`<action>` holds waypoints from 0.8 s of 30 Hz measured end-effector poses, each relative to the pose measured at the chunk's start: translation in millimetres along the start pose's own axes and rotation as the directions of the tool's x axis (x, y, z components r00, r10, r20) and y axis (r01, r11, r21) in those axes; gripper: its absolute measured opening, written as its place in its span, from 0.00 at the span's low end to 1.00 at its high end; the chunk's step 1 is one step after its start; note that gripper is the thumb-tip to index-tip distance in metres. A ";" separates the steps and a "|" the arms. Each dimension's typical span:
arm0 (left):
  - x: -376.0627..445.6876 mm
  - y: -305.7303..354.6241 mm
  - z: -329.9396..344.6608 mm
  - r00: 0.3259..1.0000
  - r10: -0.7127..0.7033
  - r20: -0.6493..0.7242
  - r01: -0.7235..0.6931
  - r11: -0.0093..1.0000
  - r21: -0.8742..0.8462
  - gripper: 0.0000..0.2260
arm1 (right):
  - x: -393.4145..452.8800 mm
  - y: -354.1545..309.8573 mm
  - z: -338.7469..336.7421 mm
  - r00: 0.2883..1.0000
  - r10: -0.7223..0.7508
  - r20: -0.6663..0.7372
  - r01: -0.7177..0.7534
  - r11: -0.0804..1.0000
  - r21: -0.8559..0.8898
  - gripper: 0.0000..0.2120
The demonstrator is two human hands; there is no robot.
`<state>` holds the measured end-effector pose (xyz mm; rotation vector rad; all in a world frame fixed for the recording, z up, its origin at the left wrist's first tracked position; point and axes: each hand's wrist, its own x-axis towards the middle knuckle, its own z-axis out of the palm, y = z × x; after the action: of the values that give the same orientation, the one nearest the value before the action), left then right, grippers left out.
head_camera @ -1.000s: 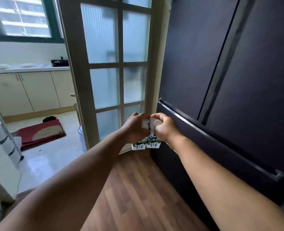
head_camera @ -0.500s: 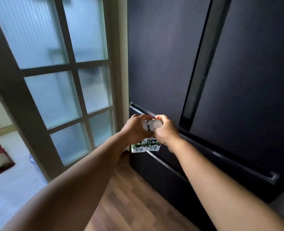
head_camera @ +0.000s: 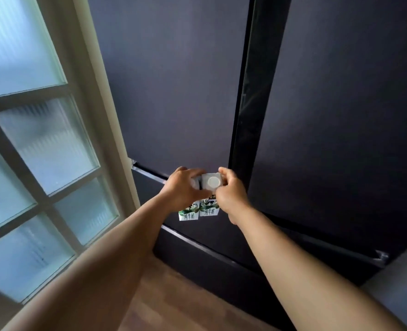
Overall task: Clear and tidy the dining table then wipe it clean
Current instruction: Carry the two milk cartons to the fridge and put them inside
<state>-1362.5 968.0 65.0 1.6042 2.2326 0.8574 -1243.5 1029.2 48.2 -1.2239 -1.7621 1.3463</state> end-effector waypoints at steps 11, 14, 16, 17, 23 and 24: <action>64.8 -46.2 10.3 0.991 0.027 0.133 -0.020 0.998 -0.057 0.27 | 65.1 79.4 15.1 0.782 0.617 -0.087 -0.418 0.623 0.661 0.07; 73.2 -58.6 9.0 0.986 0.044 0.162 -0.035 0.998 -0.057 0.27 | 81.2 76.2 22.6 0.714 0.694 -0.092 -0.301 0.422 0.855 0.11; 79.0 -66.2 7.2 0.982 0.055 0.180 -0.044 0.997 -0.062 0.26 | 88.4 72.0 27.6 0.689 0.719 -0.091 -0.228 0.335 0.914 0.14; 79.1 -67.9 5.7 0.982 0.060 0.181 -0.050 0.997 -0.060 0.25 | 89.7 70.1 27.9 0.677 0.731 -0.081 -0.208 0.296 0.932 0.15; 85.8 -80.0 3.7 0.971 0.106 0.217 -0.088 0.992 -0.087 0.20 | 105.1 77.8 22.7 0.608 0.791 -0.067 -0.028 0.106 0.994 0.17; 84.7 -81.6 4.2 0.970 0.106 0.221 -0.088 0.992 -0.090 0.19 | 103.2 79.9 22.9 0.609 0.790 -0.071 -0.025 0.108 0.994 0.17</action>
<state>-1453.4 1030.1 23.5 1.6931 1.9559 0.7370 -1279.5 1119.5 -41.9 -1.1818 0.2200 1.6149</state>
